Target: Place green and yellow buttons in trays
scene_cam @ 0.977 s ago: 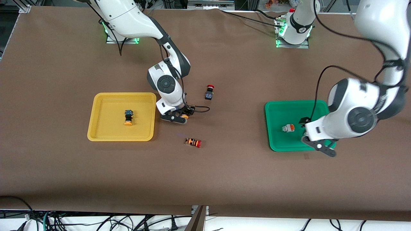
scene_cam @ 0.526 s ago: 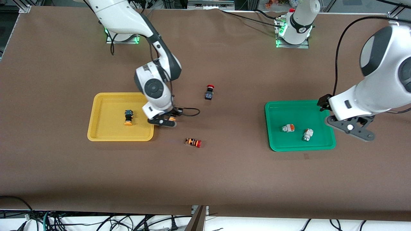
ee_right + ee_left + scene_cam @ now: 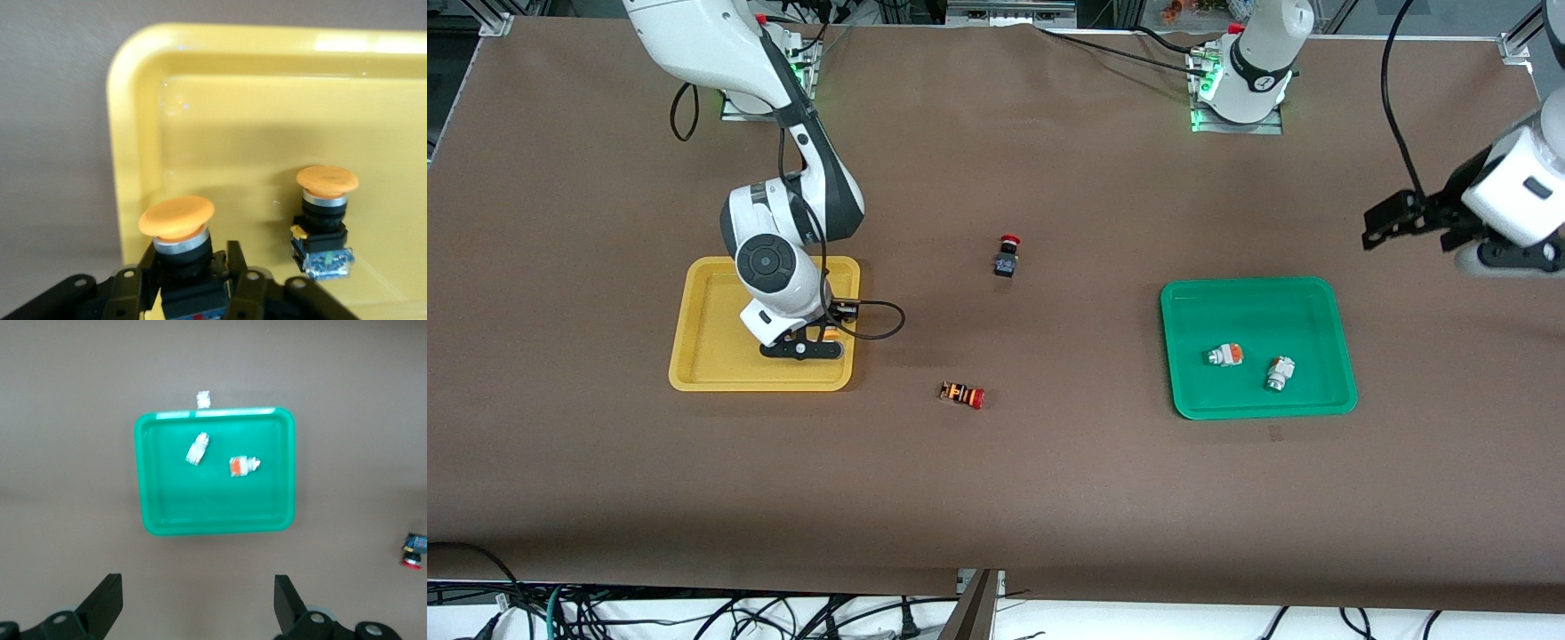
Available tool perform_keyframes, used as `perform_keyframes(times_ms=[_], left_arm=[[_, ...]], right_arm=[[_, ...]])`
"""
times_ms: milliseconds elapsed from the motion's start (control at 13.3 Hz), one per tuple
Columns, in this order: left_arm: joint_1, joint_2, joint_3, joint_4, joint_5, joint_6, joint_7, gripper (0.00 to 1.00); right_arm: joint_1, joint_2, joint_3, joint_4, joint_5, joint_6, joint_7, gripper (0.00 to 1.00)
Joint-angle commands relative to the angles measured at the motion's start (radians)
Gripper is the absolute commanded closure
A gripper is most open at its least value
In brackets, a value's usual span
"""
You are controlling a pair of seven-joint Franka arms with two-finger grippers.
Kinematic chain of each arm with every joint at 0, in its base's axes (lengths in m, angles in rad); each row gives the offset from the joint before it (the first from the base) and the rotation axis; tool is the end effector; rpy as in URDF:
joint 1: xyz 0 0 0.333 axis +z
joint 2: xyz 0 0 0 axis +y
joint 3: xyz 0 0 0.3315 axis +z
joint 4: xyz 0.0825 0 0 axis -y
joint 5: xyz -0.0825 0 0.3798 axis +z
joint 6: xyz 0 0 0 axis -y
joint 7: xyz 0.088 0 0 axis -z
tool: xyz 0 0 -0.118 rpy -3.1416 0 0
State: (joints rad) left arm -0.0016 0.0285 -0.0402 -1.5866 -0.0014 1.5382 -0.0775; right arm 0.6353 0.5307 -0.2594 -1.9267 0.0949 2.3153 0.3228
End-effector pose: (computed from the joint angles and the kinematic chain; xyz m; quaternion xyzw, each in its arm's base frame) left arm 0.5532 -0.0230 0.6032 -0.9991 -0.0178 0.0384 0.0010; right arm 0.5693 0.2337 0.2155 0.9976 0.0053 -0.0456 0.0520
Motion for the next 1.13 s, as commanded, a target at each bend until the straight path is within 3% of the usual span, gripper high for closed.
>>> perform_keyframes(times_ms=[0, 150, 677, 1053], left_arm=[[0.012, -0.015, 0.013, -0.021, 0.02, -0.021, 0.023, 0.0], [0.02, -0.009, 0.013, -0.001, 0.005, -0.015, 0.045, 0.0], [0.029, -0.012, 0.0, 0.0, -0.003, -0.017, 0.067, 0.0], [0.022, -0.01, -0.003, 0.014, -0.003, -0.018, 0.065, 0.0]], right_arm=[[-0.016, -0.023, 0.005, -0.058, 0.006, 0.055, -0.036, 0.19], [-0.014, -0.053, 0.005, -0.041, 0.008, 0.027, -0.024, 0.01], [-0.014, -0.222, -0.004, 0.218, 0.008, -0.377, -0.002, 0.01], [-0.014, -0.415, -0.029, 0.224, -0.015, -0.583, -0.042, 0.01]])
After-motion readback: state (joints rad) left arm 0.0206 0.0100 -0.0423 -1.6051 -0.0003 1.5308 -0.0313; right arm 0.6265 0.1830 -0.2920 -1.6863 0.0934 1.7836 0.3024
